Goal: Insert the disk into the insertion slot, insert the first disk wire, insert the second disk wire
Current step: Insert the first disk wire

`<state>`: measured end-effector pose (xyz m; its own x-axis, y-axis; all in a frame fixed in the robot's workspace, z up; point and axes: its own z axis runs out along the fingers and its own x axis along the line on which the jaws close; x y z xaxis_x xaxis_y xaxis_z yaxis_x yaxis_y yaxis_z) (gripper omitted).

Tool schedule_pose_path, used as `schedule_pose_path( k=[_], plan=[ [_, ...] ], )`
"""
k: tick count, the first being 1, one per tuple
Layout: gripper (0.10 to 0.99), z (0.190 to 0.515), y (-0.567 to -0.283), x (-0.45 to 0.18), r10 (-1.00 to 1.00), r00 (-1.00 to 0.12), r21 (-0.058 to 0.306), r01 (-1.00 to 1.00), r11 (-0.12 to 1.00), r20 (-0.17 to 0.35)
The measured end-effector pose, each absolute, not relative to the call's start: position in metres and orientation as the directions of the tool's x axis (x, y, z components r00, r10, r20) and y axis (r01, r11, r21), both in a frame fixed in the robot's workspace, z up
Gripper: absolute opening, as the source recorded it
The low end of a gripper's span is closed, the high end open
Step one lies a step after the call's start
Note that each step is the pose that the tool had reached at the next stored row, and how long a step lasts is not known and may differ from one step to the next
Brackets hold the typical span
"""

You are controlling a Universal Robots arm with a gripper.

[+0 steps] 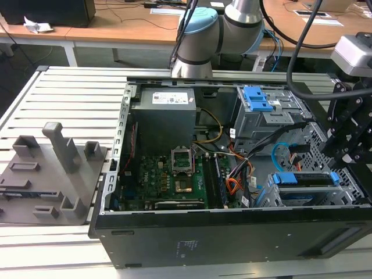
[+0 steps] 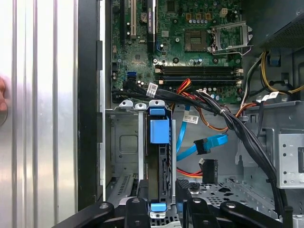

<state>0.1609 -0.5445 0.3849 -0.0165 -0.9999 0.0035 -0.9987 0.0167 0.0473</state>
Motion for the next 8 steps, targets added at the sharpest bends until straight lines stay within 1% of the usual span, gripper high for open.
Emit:
schedule_pose_path(
  k=[4, 8],
  plan=[
    [0.361, 0.385, -0.544, 0.161, -1.0, -0.017, 0.047, -0.999, 0.017, 0.004],
    [0.361, 0.385, -0.532, 0.161, -1.0, -0.017, 0.047, -0.999, 0.017, 0.004]
  ],
)
